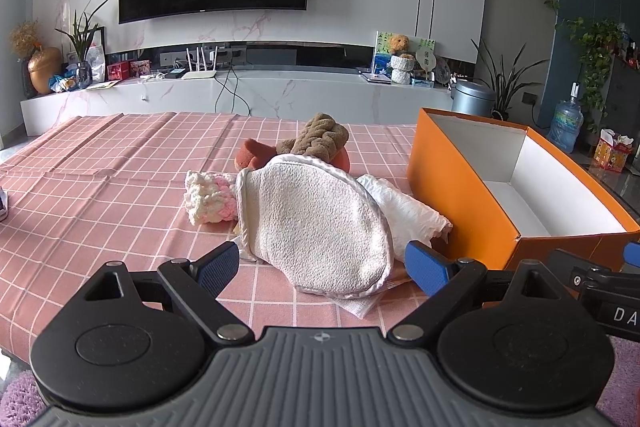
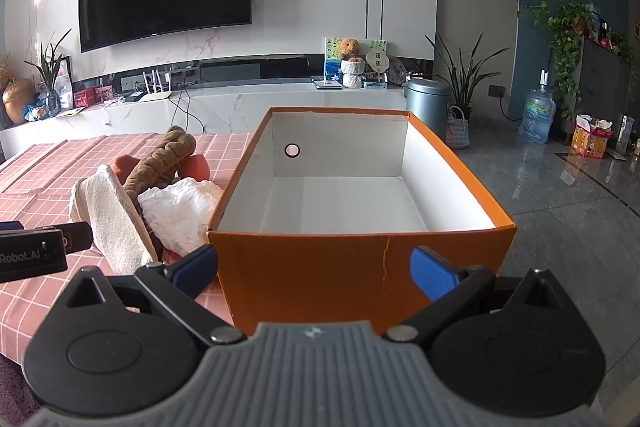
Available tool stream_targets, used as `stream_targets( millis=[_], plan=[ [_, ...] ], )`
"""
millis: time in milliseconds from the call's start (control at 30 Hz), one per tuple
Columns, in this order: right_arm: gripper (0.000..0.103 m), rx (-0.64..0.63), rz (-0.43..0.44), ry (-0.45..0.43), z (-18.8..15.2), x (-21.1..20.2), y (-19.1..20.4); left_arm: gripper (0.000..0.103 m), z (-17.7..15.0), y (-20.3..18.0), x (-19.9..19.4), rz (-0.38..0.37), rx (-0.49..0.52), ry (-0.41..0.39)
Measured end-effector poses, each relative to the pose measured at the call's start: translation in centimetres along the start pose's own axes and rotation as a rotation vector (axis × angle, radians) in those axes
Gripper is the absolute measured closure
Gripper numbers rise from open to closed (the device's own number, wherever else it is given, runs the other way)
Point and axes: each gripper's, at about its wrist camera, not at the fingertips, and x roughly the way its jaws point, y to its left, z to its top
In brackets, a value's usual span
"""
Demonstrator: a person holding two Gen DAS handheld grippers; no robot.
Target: Organize soft objects
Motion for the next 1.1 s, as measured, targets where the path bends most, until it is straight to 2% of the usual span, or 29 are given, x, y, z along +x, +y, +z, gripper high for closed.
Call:
stream_targets(
  millis=[1100],
  plan=[
    [0.002, -0.001, -0.008, 0.005, 0.09, -0.06, -0.01, 0.000, -0.01, -0.23, -0.03, -0.003, 0.003, 0.002]
  ],
)
